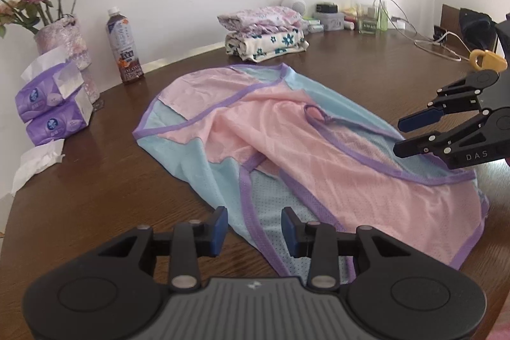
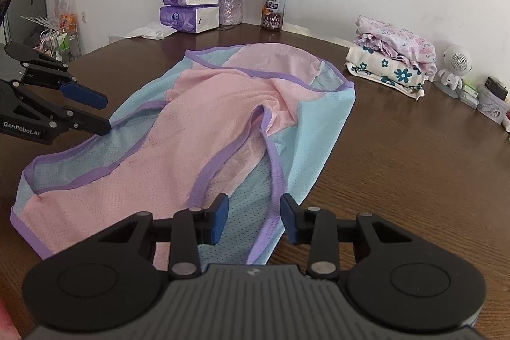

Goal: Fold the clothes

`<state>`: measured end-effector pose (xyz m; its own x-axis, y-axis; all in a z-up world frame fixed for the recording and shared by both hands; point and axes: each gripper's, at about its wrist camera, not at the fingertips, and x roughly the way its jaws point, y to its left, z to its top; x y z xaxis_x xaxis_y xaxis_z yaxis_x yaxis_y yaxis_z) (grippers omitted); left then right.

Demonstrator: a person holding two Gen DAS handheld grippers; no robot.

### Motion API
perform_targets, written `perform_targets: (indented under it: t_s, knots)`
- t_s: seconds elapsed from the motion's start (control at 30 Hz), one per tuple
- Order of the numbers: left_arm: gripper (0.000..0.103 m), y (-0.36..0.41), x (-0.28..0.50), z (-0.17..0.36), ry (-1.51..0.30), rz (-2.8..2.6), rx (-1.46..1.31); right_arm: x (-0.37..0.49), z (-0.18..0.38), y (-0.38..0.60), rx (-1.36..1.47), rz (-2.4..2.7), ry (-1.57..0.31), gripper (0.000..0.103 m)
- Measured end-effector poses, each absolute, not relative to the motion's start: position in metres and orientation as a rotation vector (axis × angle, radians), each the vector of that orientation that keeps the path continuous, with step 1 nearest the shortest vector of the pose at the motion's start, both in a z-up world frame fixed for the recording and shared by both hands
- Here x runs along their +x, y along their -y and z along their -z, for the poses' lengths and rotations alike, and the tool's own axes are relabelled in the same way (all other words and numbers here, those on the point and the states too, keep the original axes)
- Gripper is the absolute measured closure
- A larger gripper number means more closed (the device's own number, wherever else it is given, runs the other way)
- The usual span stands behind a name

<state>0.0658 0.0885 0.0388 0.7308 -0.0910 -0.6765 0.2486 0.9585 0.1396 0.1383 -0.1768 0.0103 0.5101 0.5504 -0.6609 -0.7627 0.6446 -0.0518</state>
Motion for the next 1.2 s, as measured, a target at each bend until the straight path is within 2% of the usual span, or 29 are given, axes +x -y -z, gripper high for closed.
perform_targets:
  t_s: [0.13,0.2,0.27,0.3,0.57,0.77,1.0,1.1,1.17,1.2]
  knots:
    - [0.069,-0.089,0.068,-0.027,-0.738,0.208,0.275,0.137,-0.008,0.176,-0.368,-0.817,-0.654,0.07]
    - [0.075,-0.085,0.066,-0.026,-0.727,0.229,0.323,0.139,-0.009,0.176,-0.366,-0.823,-0.661,0.072]
    - [0.084,-0.081,0.065,-0.025,-0.728,0.252,0.341,0.14,-0.009,0.177,-0.36,-0.826,-0.669,0.072]
    - [0.085,-0.081,0.065,-0.026,-0.73,0.257,0.343,0.141,-0.01,0.178,-0.345,-0.825,-0.674,0.072]
    - [0.079,-0.086,0.047,-0.047,-0.714,0.348,0.338,0.116,-0.04,0.208,-0.252,-0.888,-0.703,0.069]
    - [0.079,-0.079,0.013,-0.054,-0.767,0.461,0.362,0.093,-0.034,0.225,-0.275,-0.866,-0.801,0.069]
    - [0.079,-0.06,-0.015,-0.04,-0.792,0.489,0.448,0.08,-0.02,0.23,-0.293,-0.841,-0.803,0.069]
    - [0.086,-0.051,-0.019,-0.033,-0.793,0.487,0.523,0.073,-0.02,0.231,-0.31,-0.842,-0.78,0.073]
    - [0.099,-0.049,-0.021,-0.033,-0.806,0.513,0.531,0.068,-0.019,0.231,-0.334,-0.852,-0.764,0.081]
    - [0.1,-0.047,-0.022,-0.033,-0.812,0.522,0.533,0.066,-0.019,0.231,-0.347,-0.857,-0.757,0.083]
